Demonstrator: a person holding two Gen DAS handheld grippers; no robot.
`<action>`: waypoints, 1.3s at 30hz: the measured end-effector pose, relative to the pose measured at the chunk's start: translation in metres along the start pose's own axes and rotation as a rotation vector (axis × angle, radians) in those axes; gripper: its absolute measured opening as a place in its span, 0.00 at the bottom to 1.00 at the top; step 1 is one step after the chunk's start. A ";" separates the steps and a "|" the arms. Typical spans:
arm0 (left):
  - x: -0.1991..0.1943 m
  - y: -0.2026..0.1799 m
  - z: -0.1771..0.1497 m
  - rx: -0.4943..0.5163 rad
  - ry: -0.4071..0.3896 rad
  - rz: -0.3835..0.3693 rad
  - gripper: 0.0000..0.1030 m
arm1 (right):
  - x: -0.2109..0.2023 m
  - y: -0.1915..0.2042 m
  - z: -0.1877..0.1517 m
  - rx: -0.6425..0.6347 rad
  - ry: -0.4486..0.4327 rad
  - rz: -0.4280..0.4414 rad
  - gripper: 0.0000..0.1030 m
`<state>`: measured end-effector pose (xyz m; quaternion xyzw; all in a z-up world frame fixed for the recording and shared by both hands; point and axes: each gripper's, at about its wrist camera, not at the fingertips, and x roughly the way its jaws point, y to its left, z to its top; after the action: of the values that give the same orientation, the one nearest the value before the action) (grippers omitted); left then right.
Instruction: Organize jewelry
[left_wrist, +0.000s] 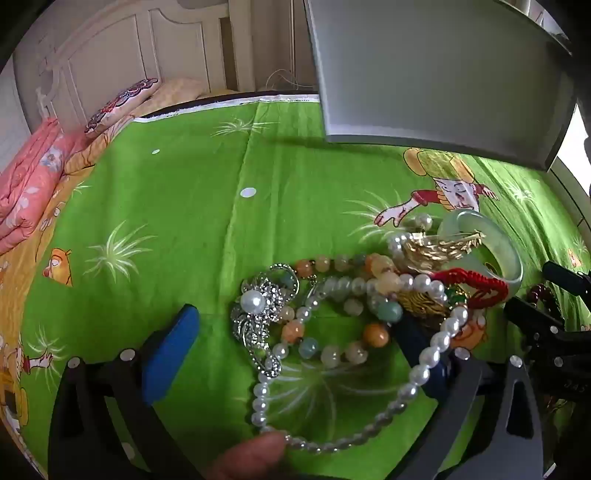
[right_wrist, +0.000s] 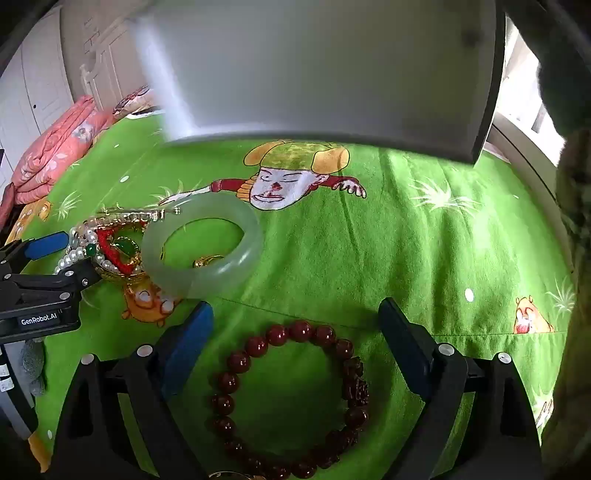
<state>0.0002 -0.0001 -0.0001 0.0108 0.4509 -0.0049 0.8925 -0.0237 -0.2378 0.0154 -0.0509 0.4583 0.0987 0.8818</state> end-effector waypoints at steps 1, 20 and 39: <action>0.000 0.000 0.000 0.000 0.000 0.000 0.98 | 0.000 0.000 0.000 0.000 0.000 0.000 0.84; 0.001 -0.001 0.000 -0.001 -0.002 -0.001 0.98 | 0.000 0.002 -0.001 -0.004 -0.002 -0.001 0.84; 0.001 -0.001 0.000 -0.001 -0.003 -0.002 0.98 | -0.001 0.001 0.000 -0.005 -0.005 -0.001 0.84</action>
<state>0.0005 -0.0009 -0.0009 0.0099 0.4495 -0.0054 0.8932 -0.0243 -0.2365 0.0160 -0.0529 0.4560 0.0995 0.8828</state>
